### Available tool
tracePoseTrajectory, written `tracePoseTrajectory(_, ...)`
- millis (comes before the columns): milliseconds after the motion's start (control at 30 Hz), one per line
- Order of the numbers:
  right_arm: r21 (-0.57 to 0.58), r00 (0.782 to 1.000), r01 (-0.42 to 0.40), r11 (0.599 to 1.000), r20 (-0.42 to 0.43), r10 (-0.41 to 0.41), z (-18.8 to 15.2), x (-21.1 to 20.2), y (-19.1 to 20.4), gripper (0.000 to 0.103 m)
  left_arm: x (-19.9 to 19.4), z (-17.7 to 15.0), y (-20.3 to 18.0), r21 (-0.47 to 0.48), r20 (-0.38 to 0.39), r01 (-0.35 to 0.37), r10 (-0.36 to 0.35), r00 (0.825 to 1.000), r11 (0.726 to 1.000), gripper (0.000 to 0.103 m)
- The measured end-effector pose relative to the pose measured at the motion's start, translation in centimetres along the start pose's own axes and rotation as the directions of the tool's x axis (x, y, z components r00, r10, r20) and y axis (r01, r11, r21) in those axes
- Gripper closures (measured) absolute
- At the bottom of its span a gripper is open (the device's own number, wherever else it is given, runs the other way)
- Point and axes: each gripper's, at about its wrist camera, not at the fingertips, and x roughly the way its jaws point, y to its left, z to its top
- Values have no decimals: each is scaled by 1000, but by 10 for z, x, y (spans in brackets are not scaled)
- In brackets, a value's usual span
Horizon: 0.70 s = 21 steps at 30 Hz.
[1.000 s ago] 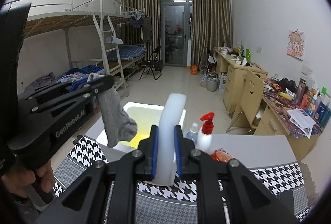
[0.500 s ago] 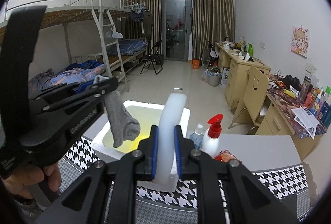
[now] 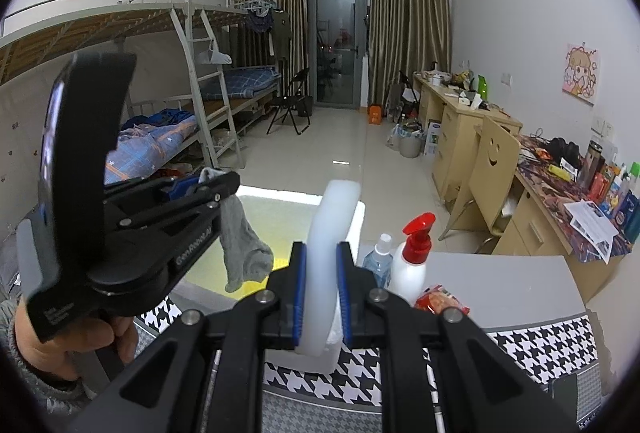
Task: Organize soft objects
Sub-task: 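Open the left gripper to drop the grey sock into the foam box, then lower the white roller into the foam box and open the right gripper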
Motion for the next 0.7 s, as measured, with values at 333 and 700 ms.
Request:
tracePoseTrajectory(333,0,1000,11,1000,-21,-11,-1,12,-1,85,8,-8,8,-1,-29,-10,10,1000,1000,24)
tracePoseTrajectory(700,-17,999,4,1000,-51,-5,1,25,11,85,-13,-13,28,-36,17,-64,64,998,997,1)
